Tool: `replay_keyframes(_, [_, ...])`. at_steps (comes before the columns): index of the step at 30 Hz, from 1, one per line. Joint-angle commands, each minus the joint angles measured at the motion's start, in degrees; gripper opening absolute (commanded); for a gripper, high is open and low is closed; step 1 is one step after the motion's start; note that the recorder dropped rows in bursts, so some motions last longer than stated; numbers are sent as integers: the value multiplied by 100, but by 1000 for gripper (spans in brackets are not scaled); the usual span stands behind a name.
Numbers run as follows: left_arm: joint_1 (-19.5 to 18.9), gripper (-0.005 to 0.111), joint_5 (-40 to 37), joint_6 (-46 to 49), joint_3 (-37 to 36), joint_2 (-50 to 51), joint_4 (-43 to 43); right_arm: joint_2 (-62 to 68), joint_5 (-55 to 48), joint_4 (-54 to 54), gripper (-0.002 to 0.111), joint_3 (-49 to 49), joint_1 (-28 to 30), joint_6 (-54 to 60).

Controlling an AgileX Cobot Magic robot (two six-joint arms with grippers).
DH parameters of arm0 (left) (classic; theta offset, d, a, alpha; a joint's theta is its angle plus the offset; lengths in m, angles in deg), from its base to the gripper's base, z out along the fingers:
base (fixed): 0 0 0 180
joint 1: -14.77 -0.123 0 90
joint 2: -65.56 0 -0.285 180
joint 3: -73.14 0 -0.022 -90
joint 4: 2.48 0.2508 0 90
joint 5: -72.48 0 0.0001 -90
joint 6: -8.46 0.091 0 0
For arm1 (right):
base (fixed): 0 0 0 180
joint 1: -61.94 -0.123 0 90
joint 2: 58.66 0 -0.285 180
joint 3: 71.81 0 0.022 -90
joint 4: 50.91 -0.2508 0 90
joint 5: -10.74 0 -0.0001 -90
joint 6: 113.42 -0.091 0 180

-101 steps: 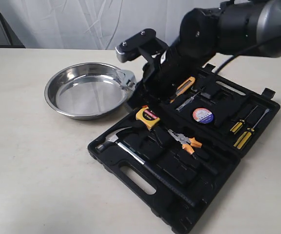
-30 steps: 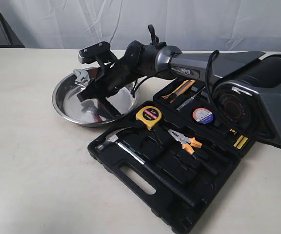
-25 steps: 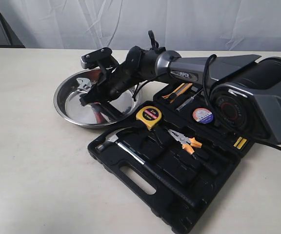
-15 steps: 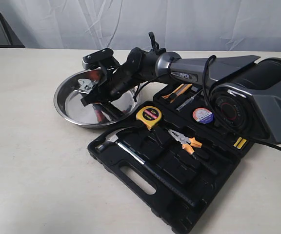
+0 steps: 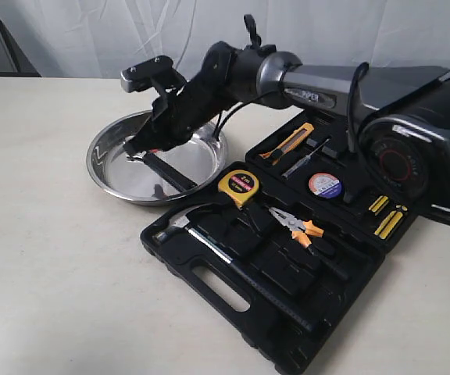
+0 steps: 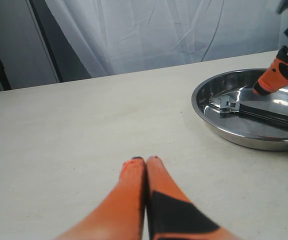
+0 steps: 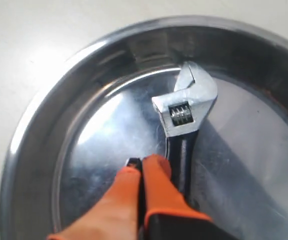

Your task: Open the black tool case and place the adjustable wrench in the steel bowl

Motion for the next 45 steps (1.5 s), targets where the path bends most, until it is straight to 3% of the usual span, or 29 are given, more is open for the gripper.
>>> replay_keyframes(1, [11,0,61,-20,11,-22,-11,-550,-448,102,-1,-45,12,68])
replay_keyframes(7, [11,0,61,-20,11,-22,-11,-1345,146,353,-1,-1036,12,0])
replay_keyframes(18, [11,0,61,-20,11,-22,-11,-4159,2403,484,-1,-4581,24,-889])
replay_keyframes(21, [11,0,61,-20,11,-22,-11,-5237,2576,484,-1,-5282,24,-889])
replay_keyframes(27, [11,0,61,-20,11,-22,-11,-6840,2256,434,-1,-6156,24,-889])
replay_keyframes(33, [11,0,61,-20,11,-22,-11,-7719,47,354,-1,-6286,13,-899])
replay_keyframes(37, [11,0,61,-20,11,-22,-11,-7962,-682,429,-1,-6286,13,-899])
replay_keyframes(45, [11,0,61,-20,11,-22,-11,-8171,-304,566,-1,-6281,13,-1179])
